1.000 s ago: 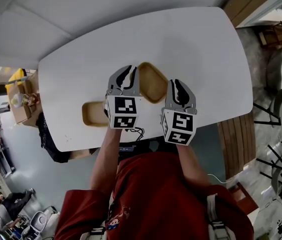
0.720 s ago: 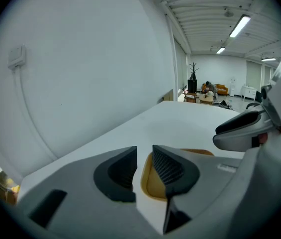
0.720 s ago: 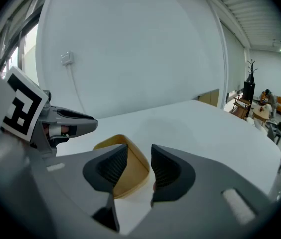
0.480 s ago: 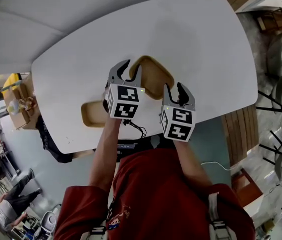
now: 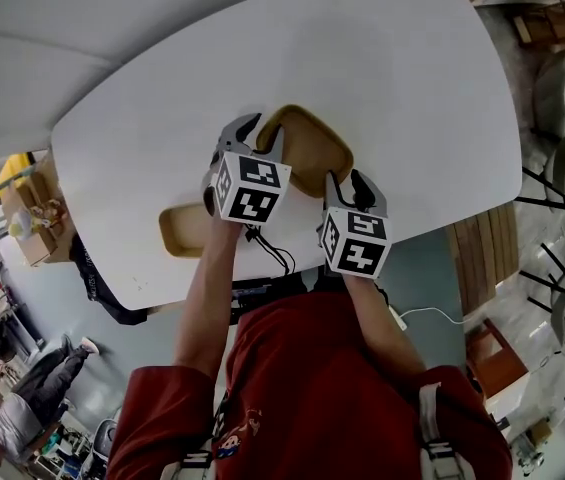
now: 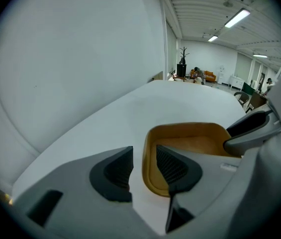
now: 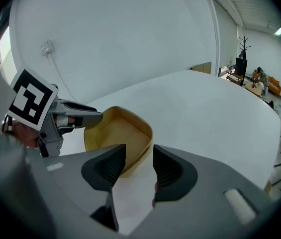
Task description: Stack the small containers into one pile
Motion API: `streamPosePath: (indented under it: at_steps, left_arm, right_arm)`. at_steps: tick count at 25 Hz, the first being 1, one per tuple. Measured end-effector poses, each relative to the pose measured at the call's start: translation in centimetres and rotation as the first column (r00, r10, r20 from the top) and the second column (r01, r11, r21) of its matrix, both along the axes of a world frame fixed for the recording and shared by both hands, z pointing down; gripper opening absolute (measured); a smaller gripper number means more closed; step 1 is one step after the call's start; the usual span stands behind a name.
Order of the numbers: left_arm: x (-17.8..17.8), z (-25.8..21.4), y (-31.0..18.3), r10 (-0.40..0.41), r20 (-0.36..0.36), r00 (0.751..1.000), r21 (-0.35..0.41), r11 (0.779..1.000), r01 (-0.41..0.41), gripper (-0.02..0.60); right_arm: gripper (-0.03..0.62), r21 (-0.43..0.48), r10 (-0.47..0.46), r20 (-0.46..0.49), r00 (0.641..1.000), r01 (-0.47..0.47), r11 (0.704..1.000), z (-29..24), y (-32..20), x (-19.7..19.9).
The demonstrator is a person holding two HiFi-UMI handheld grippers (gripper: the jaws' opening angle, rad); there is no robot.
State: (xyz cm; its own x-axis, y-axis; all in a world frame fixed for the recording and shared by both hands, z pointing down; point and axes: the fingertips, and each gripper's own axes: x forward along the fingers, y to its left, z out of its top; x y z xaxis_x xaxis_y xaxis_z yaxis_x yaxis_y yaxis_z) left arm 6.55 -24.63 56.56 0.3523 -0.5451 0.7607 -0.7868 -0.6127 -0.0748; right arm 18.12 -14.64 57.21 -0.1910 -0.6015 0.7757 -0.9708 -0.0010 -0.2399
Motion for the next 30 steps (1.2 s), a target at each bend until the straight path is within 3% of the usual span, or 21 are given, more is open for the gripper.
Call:
streamPosePath:
  at_steps: [8,24,30]
  left_arm:
    - [-0.2,1.4,0.0,0.015,0.024,1.000,-0.036,0.999,-0.014,0.144]
    - [-0.8,1.9,0.8,-0.011,0.044,0.999,-0.074,0.997,0.015,0.046]
    - [-1.3,1.9,1.4,-0.028,0.051,0.998,-0.090,0.995,0.032,0.044]
  right_arm:
    - [0.143,-0.021,0.003,0.010,1.000,-0.003,1.000,0.5,-0.2,-0.6]
    - [0.080,-0.009,0.005,-0.020,1.000,-0.005,1.000,0.7,-1.1,0.2]
    - [0.063,0.003,0.010,-0.029,1.000,-0.010,1.000,0.5,-1.4,0.2]
